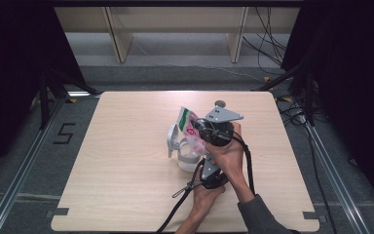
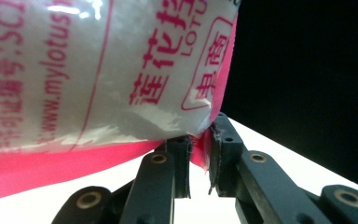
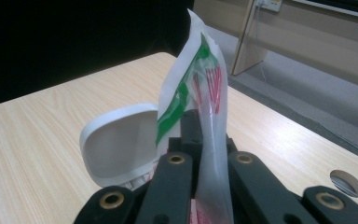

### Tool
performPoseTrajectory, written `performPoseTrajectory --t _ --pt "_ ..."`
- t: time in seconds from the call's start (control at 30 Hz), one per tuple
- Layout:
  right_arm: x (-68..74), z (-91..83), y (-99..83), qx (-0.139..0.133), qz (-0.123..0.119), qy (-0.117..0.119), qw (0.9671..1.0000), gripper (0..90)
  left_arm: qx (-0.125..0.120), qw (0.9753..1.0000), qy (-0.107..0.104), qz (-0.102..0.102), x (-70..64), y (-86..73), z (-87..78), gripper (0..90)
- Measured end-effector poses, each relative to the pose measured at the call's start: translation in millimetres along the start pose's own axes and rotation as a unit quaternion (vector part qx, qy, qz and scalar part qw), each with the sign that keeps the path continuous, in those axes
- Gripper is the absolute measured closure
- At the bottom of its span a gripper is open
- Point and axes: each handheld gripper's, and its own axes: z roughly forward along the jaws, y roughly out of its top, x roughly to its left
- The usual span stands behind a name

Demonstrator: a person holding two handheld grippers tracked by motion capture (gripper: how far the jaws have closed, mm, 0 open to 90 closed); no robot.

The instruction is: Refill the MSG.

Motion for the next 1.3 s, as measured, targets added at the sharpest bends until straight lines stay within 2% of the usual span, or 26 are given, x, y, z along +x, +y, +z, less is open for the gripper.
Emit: performPoseTrajectory --t 0.03,0.07,0.1,0.13,0.2,0.33,0.4,0.5,0.9,1.0,1.03,1.07,1.1,1.3 --pt "0.7 1.9 -0.8 -0.004 -0.001 -0.002 1.0000 90.0 0.000 1.0000 0.002 0.000 -0.1 0.0 0.0 79.5" --pt "1.2 1.9 -0.7 0.003 -0.002 0.000 1.0000 90.0 0.000 1.0000 0.003 0.001 0.1 0.0 0.1 79.5" --pt "1.6 2.6 -0.8 0.002 -0.004 0.001 1.0000 90.0 -0.018 0.9996 0.006 -0.020 -2.0 -0.4 2.5 79.6" --pt "1.6 2.5 -0.7 0.002 -0.004 0.002 1.0000 90.0 -0.028 0.9991 0.007 -0.032 -3.3 -0.5 3.6 79.5" --pt "1.0 1.6 -0.5 -0.002 0.000 0.000 1.0000 90.0 -0.019 0.9996 0.006 -0.021 -2.0 0.0 2.3 79.6" --pt "1.2 1.4 0.0 0.002 -0.004 0.003 1.0000 90.0 -0.021 0.9995 0.006 -0.025 -2.1 -0.2 2.9 79.6" --pt "1.5 2.1 -0.4 -0.001 -0.001 0.000 1.0000 90.0 -0.014 0.9997 0.012 -0.019 -1.9 0.4 1.6 79.5" --pt "1.2 1.8 -0.1 -0.004 -0.003 0.001 1.0000 90.0 -0.019 0.9996 0.007 -0.021 -1.9 0.1 2.5 79.6" --pt "1.5 1.8 0.7 -0.002 -0.005 0.003 1.0000 90.0 -0.013 0.9997 0.011 -0.019 -1.5 1.1 1.4 79.5" --pt "1.8 1.7 0.6 -0.002 -0.002 0.003 1.0000 90.0 -0.019 0.9996 0.005 -0.021 -1.2 1.1 2.0 79.5" --pt "3.2 1.0 0.6 0.000 0.007 0.002 1.0000 90.0 -0.022 0.9994 0.008 -0.024 -1.8 1.0 2.2 79.5" --pt "3.5 1.0 0.6 0.000 0.009 0.002 1.0000 90.0 -0.014 0.9996 0.011 -0.020 -1.6 1.3 1.4 79.5" --pt "3.2 1.2 0.6 0.001 0.007 0.001 1.0000 90.0 -0.018 0.9996 0.005 -0.022 -1.1 1.2 1.8 79.5" --pt "2.6 2.2 0.7 0.000 0.001 0.003 1.0000 90.0 -0.021 0.9995 0.006 -0.025 -1.4 1.2 2.0 79.5"
